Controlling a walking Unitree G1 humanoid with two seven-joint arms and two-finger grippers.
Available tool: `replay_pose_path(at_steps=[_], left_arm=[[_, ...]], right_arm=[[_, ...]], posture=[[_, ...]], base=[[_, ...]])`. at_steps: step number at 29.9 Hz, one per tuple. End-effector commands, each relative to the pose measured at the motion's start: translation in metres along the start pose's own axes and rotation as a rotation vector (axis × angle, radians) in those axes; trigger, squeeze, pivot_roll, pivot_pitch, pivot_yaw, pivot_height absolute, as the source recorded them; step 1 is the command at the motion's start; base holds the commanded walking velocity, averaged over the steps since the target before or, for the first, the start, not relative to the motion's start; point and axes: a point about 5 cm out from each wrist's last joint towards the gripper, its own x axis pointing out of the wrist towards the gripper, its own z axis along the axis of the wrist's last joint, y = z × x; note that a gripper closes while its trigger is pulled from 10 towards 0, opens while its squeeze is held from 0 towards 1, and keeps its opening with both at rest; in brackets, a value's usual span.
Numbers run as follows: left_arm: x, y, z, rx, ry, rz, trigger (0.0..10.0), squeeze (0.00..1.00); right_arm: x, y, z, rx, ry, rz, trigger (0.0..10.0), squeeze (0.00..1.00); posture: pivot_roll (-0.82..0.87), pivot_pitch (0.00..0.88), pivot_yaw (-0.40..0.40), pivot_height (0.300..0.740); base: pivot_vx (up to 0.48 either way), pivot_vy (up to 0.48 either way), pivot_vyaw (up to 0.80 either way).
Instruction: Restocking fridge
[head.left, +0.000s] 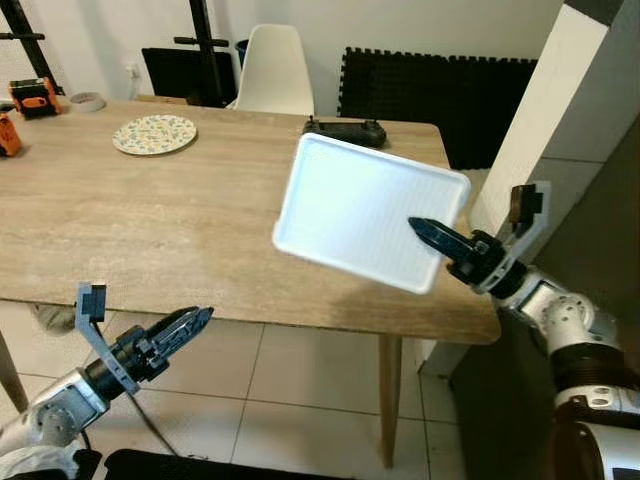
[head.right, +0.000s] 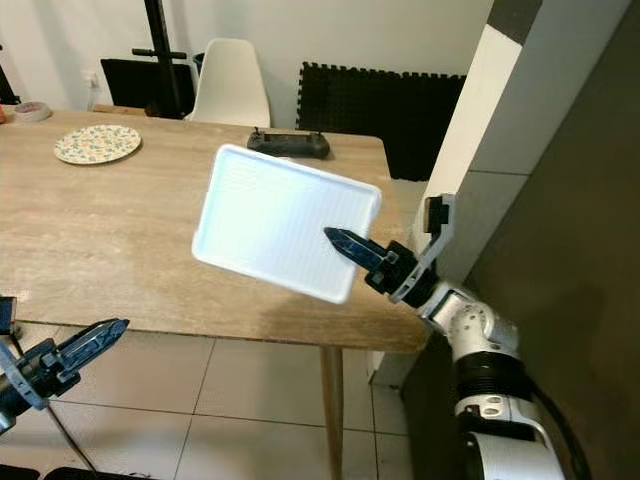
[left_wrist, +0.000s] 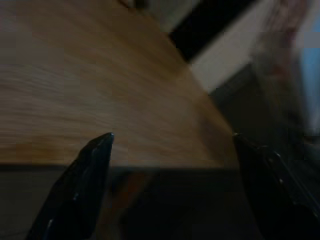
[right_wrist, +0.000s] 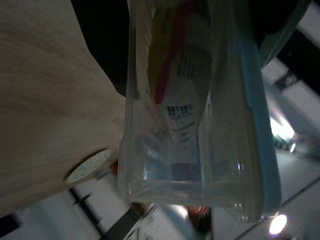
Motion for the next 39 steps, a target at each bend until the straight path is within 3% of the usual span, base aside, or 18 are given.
replay_pose_path(at_steps=[1,3,4,5,6,10,13,17,21,25,33,39], left_arm=[[0.000,0.005,-0.004,-0.001,-0.062,0.065,10.0,0.00],[-0.002,0.007,-0.012,-0.008,-0.125,0.103,10.0,0.00],[-0.005,0.008,-0.018,-0.026,-0.135,0.109,10.0,0.00],[-0.005,0.008,-0.018,-0.026,-0.135,0.109,10.0,0.00],[-0.011,0.009,-0.026,-0.044,-0.141,0.116,10.0,0.00],[-0.020,0.012,-0.035,-0.076,-0.156,0.134,10.0,0.00],[-0.046,0.022,-0.036,-0.114,-0.222,0.218,10.0,0.00],[-0.061,0.026,-0.038,-0.136,-0.235,0.281,10.0,0.00],[-0.067,0.029,-0.048,-0.158,-0.214,0.336,10.0,0.00],[-0.076,0.030,-0.078,-0.233,-0.151,0.403,10.0,0.00],[-0.081,0.022,-0.125,-0.346,-0.057,0.434,10.0,0.00],[-0.079,0.020,-0.135,-0.379,-0.049,0.445,10.0,0.00]], right_arm=[[-0.003,-0.001,0.002,0.008,-0.072,-0.008,0.0,0.00],[-0.004,0.003,-0.012,0.037,-0.044,0.024,0.0,0.00],[-0.006,0.006,-0.019,0.052,-0.017,0.058,3.6,0.00],[-0.006,0.006,-0.019,0.052,-0.017,0.058,3.6,0.00],[-0.008,0.011,-0.026,0.075,0.012,0.100,10.0,0.00],[-0.011,0.017,-0.035,0.107,0.040,0.148,10.0,0.00],[-0.018,0.024,-0.049,0.139,0.088,0.175,10.0,0.00],[-0.026,0.029,-0.061,0.169,0.129,0.190,10.0,0.00],[-0.027,0.032,-0.067,0.182,0.154,0.201,10.0,0.00],[-0.027,0.037,-0.074,0.194,0.195,0.212,10.0,0.00],[-0.029,0.039,-0.078,0.206,0.220,0.209,10.0,0.00],[-0.030,0.037,-0.082,0.202,0.254,0.194,10.0,0.00]], posture=[[-0.03,0.006,-0.038,0.740],[-0.03,0.007,-0.037,0.740],[-0.03,0.009,-0.035,0.740],[-0.03,0.009,-0.035,0.740],[-0.03,0.008,-0.033,0.740],[-0.04,0.012,-0.030,0.740],[-0.03,0.038,-0.027,0.740],[-0.02,0.048,-0.030,0.740],[-0.02,0.051,-0.031,0.740],[-0.03,0.051,-0.036,0.740],[-0.04,0.029,-0.045,0.740],[-0.04,0.023,-0.052,0.740]], base=[[0.000,0.000,0.00],[0.000,0.000,0.00],[0.000,0.000,0.00],[0.000,0.000,0.00],[0.000,0.000,0.00],[0.000,0.000,0.00],[0.000,0.000,0.00],[-0.194,0.000,0.00],[-0.253,0.000,0.00],[-0.297,0.000,0.00],[-0.322,0.000,0.00],[-0.339,0.000,0.00]])
